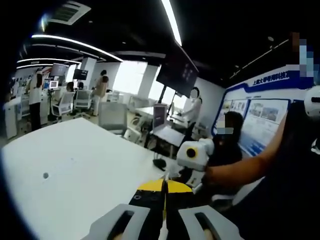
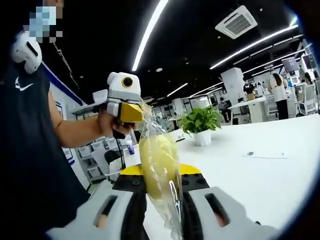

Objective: Compare the silicone blocks by pressing each to a similar depth, holding the contact briefly, and releasing to observe deformation and rebound differences across the visible hardness samples.

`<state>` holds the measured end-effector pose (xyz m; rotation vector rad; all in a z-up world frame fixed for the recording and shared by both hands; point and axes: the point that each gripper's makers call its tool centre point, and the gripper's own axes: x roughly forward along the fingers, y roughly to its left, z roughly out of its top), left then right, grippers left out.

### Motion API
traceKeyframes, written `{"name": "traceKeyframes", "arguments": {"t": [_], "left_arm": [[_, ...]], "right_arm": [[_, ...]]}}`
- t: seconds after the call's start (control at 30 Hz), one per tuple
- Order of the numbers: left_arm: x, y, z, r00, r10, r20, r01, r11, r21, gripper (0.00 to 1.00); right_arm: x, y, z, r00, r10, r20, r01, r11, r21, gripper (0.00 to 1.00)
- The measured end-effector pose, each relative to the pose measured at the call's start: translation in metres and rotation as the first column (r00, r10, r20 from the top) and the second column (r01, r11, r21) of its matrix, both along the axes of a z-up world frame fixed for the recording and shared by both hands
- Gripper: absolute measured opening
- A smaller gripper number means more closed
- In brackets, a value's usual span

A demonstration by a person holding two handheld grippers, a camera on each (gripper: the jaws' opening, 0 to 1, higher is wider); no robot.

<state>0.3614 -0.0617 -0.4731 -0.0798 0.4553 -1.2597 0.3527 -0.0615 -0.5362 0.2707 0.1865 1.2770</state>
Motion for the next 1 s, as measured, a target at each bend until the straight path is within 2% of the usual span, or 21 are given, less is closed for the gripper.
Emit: {"name": "traceKeyframes", "arguments": {"t": [0.07, 0.17, 0.23, 0.33, 0.5, 0.6, 0.77, 0.93, 1.0], "left_arm": [[-0.0008, 0.0001, -0.0008, 1.000, -0.001, -0.002, 0.001, 1.000, 0.001, 0.00], [-0.0005, 0.0007, -0.0025, 1.000, 0.002, -0.003, -0.002, 1.000, 0.004, 0.00], [-0.0007, 0.0020, -0.0047, 1.000, 0.006, -0.007, -0.006, 1.000, 0.010, 0.00], [-0.0014, 0.0036, -0.0064, 1.000, 0.008, 0.002, -0.008, 1.000, 0.017, 0.00], [0.0002, 0.0040, -0.0061, 1.000, 0.020, 0.024, -0.020, 1.000, 0.009, 0.00], [0.0014, 0.0048, -0.0065, 0.999, 0.028, 0.019, -0.028, 1.000, 0.007, 0.00], [0.0020, 0.0049, -0.0021, 0.999, 0.022, 0.046, -0.022, 1.000, -0.005, 0.00], [0.0021, 0.0059, -0.0025, 0.999, 0.016, 0.045, -0.016, 1.000, -0.007, 0.00], [0.0012, 0.0066, -0.0014, 0.999, 0.019, 0.045, -0.017, 0.999, -0.028, 0.00]], "right_arm": [[-0.0001, 0.0000, -0.0004, 1.000, -0.003, 0.009, 0.003, 1.000, -0.005, 0.15], [-0.0008, 0.0002, -0.0022, 1.000, 0.004, -0.010, -0.004, 1.000, -0.018, 0.14], [-0.0016, 0.0008, -0.0045, 0.999, 0.014, -0.048, -0.015, 0.999, -0.031, 0.13], [0.0002, 0.0002, -0.0047, 1.000, -0.011, 0.007, 0.011, 0.998, -0.068, 0.12], [0.0005, 0.0011, -0.0046, 0.999, -0.008, -0.036, 0.005, 0.998, -0.063, 0.10], [-0.0003, 0.0017, -0.0046, 0.996, 0.000, -0.093, -0.005, 0.998, -0.058, 0.09], [-0.0009, 0.0017, 0.0009, 0.994, 0.004, -0.106, -0.011, 0.998, -0.068, 0.08], [-0.0009, 0.0009, -0.0004, 0.996, 0.000, -0.089, -0.009, 0.995, -0.098, 0.07], [-0.0019, 0.0011, 0.0011, 0.995, 0.005, -0.100, -0.014, 0.995, -0.096, 0.06]]}}
